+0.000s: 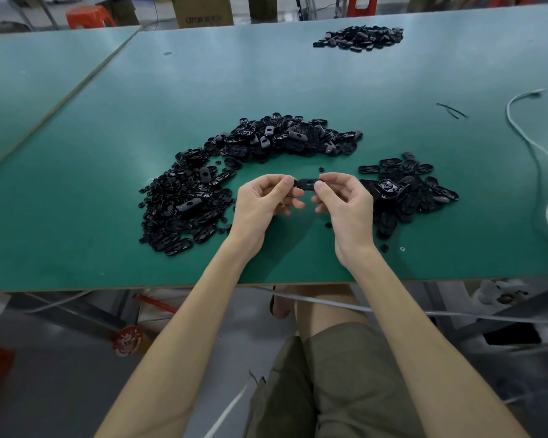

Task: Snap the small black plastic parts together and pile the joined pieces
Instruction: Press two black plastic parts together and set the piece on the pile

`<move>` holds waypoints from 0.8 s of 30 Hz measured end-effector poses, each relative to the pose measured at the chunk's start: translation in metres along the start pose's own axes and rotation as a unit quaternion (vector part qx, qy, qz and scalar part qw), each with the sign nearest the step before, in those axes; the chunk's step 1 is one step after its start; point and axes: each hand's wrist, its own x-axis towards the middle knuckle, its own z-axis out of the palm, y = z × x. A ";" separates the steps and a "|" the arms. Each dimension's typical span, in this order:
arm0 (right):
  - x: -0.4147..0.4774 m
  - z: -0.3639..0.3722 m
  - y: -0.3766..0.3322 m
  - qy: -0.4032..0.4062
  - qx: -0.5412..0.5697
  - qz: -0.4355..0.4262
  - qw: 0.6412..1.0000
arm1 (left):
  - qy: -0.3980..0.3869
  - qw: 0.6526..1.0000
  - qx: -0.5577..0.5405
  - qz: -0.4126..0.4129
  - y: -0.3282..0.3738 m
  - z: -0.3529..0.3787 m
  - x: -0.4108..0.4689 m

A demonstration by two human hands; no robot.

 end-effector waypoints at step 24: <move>-0.002 -0.001 -0.001 -0.060 -0.003 -0.014 0.998 | 0.023 0.990 0.126 0.057 0.002 0.009 -0.005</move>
